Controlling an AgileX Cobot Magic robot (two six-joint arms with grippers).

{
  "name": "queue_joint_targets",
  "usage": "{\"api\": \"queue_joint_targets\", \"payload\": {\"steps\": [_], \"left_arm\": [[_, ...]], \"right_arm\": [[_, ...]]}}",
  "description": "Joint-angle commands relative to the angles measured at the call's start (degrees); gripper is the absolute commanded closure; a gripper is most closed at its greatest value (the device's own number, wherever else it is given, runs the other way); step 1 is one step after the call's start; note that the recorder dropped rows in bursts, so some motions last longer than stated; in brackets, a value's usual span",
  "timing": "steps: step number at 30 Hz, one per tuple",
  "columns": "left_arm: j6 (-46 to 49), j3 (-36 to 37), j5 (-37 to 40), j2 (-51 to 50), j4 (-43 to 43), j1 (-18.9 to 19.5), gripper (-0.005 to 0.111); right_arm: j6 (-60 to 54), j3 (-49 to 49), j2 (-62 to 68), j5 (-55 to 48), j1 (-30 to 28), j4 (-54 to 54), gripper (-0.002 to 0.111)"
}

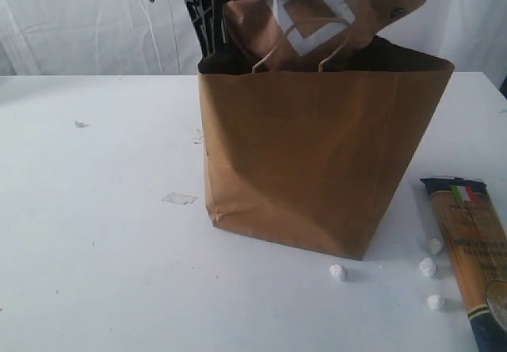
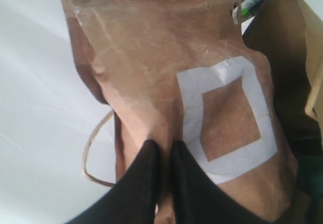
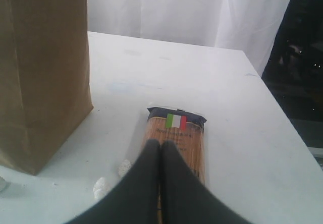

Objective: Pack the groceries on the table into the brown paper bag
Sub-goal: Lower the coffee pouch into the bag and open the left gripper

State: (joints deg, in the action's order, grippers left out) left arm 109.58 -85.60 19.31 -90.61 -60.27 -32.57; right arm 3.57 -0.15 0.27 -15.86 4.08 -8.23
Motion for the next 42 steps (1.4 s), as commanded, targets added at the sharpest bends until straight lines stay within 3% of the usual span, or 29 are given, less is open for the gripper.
{"api": "queue_joint_targets", "payload": {"steps": [1,12,15,20,25,38,42], "left_arm": [[-0.78,-0.11,-0.31,-0.47,-0.69,-0.08,0.107],[-1.13,-0.11,-0.87,-1.92,3.84,-0.08,0.105],[-3.66,-0.11,-0.49,-1.92,4.49,-0.08,0.093],[-9.94,-0.11,-0.39,-1.92,5.49,-0.08,0.061],[-15.74,-0.11,0.0,-1.92,5.49,-0.08,0.047],[-18.77,-0.11,-0.48,-1.7,5.49,-0.08,0.047],[-18.77,-0.11,-0.73,0.89,5.49,-0.08,0.056]], "right_arm": [[0.03,0.15,-0.27,0.52,-0.26,0.03,0.108],[0.03,0.15,-0.27,0.52,-0.26,0.03,0.108],[0.03,0.15,-0.27,0.52,-0.26,0.03,0.108],[0.03,0.15,-0.27,0.52,-0.26,0.03,0.108],[0.03,0.15,-0.27,0.52,-0.26,0.03,0.108],[0.03,0.15,-0.27,0.52,-0.26,0.03,0.108],[0.03,0.15,-0.27,0.52,-0.26,0.03,0.108]]}}
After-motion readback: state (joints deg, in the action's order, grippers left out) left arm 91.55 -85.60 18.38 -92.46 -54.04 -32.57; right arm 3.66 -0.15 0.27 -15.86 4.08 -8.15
